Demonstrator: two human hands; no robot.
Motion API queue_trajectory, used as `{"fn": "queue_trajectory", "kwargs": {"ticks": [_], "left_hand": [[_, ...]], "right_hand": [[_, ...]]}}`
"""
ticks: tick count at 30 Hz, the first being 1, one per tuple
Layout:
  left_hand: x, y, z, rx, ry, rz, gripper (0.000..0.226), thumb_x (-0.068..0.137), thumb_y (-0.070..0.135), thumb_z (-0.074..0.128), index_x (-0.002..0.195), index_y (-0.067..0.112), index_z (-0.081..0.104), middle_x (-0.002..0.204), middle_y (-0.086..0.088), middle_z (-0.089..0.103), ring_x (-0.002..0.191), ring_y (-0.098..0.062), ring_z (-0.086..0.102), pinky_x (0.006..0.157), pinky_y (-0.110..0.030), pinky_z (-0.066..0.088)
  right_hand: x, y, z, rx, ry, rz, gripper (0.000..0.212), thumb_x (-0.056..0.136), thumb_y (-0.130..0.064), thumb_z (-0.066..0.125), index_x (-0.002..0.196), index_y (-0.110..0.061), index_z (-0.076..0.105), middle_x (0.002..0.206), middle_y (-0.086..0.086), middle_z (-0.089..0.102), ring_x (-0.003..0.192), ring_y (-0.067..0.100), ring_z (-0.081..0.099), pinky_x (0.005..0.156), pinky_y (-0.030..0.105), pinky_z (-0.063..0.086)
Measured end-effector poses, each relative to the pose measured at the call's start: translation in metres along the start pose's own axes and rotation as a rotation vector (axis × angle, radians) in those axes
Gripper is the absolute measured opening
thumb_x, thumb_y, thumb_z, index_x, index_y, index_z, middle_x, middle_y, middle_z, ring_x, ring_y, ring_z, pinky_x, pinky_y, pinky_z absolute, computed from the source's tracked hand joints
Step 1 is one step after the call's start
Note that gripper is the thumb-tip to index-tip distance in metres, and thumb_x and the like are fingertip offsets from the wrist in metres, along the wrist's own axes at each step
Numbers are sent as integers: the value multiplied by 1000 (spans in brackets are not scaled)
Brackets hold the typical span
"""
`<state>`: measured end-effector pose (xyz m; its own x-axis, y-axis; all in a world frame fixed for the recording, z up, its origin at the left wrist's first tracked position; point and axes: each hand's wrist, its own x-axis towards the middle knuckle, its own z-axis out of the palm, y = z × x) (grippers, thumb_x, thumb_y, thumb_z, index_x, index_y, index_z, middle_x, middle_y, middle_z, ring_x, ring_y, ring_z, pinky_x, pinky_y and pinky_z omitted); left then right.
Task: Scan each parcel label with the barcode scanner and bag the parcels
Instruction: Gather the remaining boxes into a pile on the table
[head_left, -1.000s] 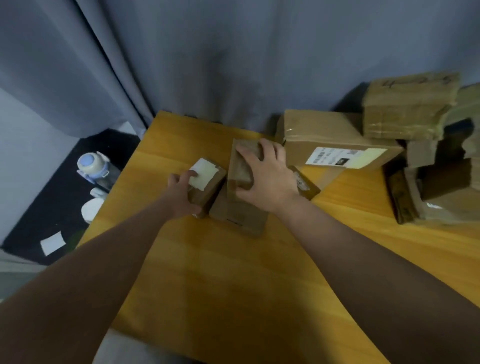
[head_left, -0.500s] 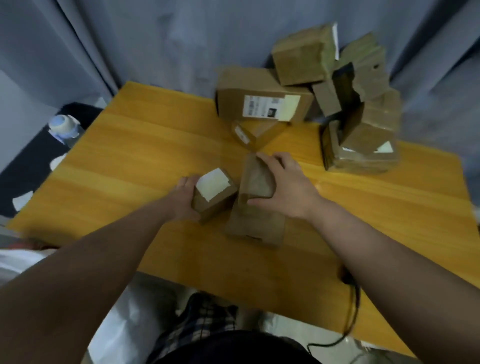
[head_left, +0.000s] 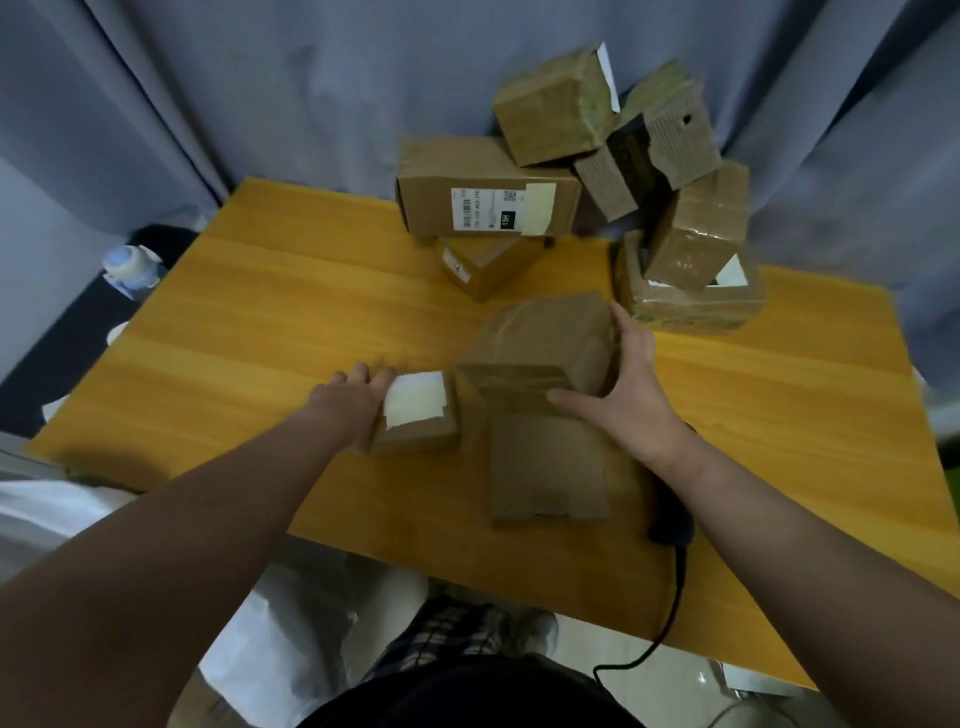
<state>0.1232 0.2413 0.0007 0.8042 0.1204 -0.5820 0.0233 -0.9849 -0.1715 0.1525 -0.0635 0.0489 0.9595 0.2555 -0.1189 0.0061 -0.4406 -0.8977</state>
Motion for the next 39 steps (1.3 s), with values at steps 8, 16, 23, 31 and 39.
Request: {"fn": "queue_trajectory", "kwargs": {"ticks": [8, 16, 23, 31, 39], "left_hand": [[-2, -11, -4, -191, -172, -71, 119, 63, 46, 85, 150, 25, 6, 145, -12, 23, 136, -38, 25, 103, -51, 39], [12, 7, -62, -554, 126, 74, 91, 80, 73, 29, 154, 24, 10, 151, -14, 26, 138, -35, 24, 110, -48, 28], [81, 5, -156, -1044, 647, 105, 75, 92, 48, 52, 151, 12, 22, 147, -13, 28, 137, -26, 25, 106, -26, 22], [171, 19, -269, -518, 596, 490, 136, 61, 60, 80, 152, 21, -14, 162, -6, -3, 148, -25, 2, 120, -46, 8], [215, 31, -293, -959, 348, 605, 99, 75, 40, 79, 151, 28, 17, 152, 1, 27, 135, -16, 32, 111, -38, 34]], "right_hand": [[-2, 66, 7, -469, -378, 193, 123, 64, -37, 87, 150, -33, -2, 156, 3, 11, 147, 31, 4, 119, 54, 15], [56, 20, -14, -452, -173, 27, 73, 88, 10, 51, 152, -17, 26, 156, 9, 28, 145, 27, 24, 114, 28, 23], [158, -44, -13, 516, 338, 328, 51, 90, -31, 68, 134, -20, 45, 133, 2, 47, 120, 20, 47, 92, 28, 44], [234, -55, -19, 958, 759, 580, 107, 63, -64, 79, 147, -20, 27, 147, 6, 39, 135, 30, 40, 112, 52, 35], [259, -46, -79, -56, 876, 304, 93, 73, -60, 73, 145, -21, 30, 146, 14, 34, 138, 34, 29, 115, 50, 24]]}}
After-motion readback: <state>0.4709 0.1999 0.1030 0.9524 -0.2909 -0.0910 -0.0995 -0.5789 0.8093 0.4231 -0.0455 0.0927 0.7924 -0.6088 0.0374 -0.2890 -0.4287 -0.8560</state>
